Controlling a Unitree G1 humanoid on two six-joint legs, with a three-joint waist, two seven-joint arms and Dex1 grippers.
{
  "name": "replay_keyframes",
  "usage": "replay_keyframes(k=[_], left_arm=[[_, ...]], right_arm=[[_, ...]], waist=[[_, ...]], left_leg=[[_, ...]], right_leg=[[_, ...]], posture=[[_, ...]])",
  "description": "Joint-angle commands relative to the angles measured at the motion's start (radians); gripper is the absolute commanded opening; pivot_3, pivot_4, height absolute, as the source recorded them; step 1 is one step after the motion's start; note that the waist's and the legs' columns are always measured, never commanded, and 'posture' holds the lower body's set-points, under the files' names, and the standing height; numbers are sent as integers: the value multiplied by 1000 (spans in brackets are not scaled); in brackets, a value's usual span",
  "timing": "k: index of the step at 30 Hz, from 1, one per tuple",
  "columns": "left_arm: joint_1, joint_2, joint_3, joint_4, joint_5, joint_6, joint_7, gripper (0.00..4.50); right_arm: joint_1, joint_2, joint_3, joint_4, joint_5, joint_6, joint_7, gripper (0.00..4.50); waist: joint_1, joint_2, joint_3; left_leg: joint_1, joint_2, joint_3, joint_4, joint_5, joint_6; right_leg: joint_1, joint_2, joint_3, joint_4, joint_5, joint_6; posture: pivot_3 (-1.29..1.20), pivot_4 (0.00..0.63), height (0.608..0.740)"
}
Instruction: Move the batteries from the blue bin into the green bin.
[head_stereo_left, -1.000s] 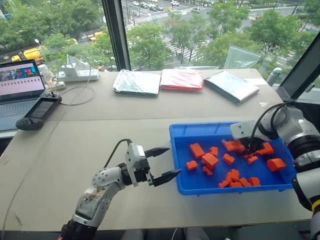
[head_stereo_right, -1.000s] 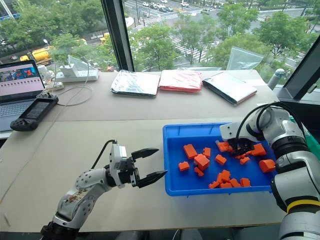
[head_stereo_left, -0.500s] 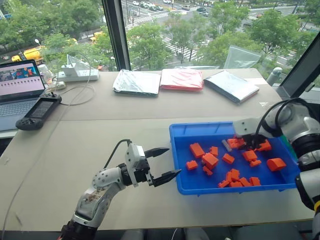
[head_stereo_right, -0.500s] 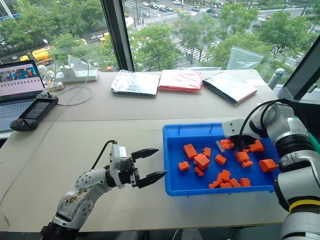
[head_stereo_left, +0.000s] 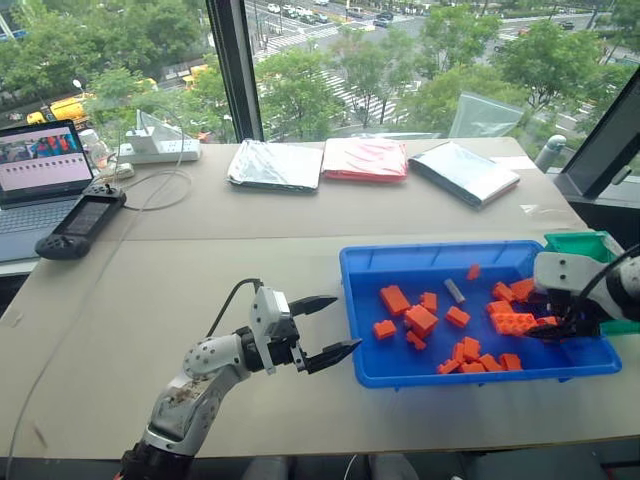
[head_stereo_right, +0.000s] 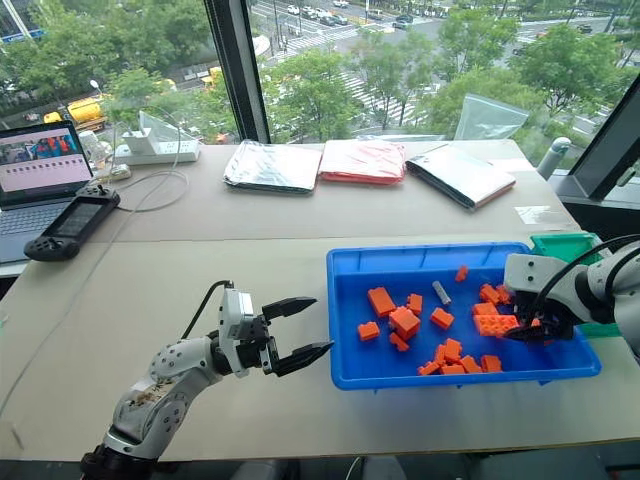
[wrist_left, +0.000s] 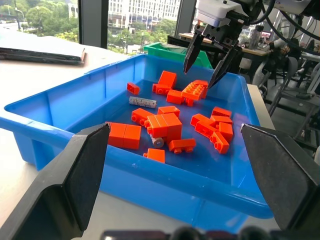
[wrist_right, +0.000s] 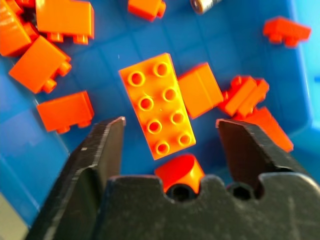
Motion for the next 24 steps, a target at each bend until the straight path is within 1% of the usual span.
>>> replay_keyframes(k=[1, 2, 6, 9, 14, 19, 23, 24], left_arm=[[-19, 0, 2, -29, -18, 8, -3, 4500], [-20, 0, 2, -29, -19, 8, -3, 4500], [-23, -3, -2, -31, -19, 13, 1, 4500], [-23, -5, -1, -33, -17, 16, 4, 4500], [-21, -7, 0, -38, -15, 20, 10, 4500], [-14, -7, -2, -53, -16, 26, 23, 4500], [-13, -5, -1, -57, -17, 31, 29, 4500], [-13, -5, -1, -57, -17, 32, 29, 4500]], right_arm=[[-101, 45, -5, -47, 23, 54, -66, 4459], [-131, 66, 9, -48, 25, 71, -80, 4459], [-278, 222, 77, -9, 11, 205, -171, 4459], [-318, 297, 106, 32, 3, 275, -225, 4459], [-319, 353, 119, 108, 6, 335, -297, 4459], [-293, 376, 129, 153, 15, 361, -344, 4459], [-277, 387, 136, 148, 36, 368, -338, 4459], [-273, 394, 141, 151, 38, 372, -339, 4221]], waist=[[-3, 0, 0], [-9, -1, 0], [-13, -1, 1], [-3, -1, 1], [16, -1, 1], [13, -1, 1], [8, -1, 1], [4, -1, 1]], left_leg=[[0, 0, 0, 0, 0, 0], [1, 0, 0, 0, 0, 0], [2, 1, 0, 0, 1, -1], [0, 1, -1, 0, 2, -2], [-3, -1, -2, 0, 2, -2], [-4, -1, -2, 0, 1, -1], [-3, -1, -1, 0, 2, -1], [-3, -1, -1, 0, 2, -1]], right_leg=[[0, 0, 1, 1, 0, 0], [0, 0, 1, 1, 0, 0], [0, 2, 1, 3, 1, -1], [-1, 2, 1, 2, 1, -1], [-3, -1, -1, 2, 1, -1], [-4, -1, -1, 1, 1, -1], [-4, 0, -1, 2, 1, -1], [-3, 0, -1, 2, 1, -1]], posture=[[0, 150, 740], [0, 150, 740], [0, 150, 740], [0, 150, 740], [0, 150, 740], [0, 150, 740], [0, 150, 740], [0, 150, 740]])
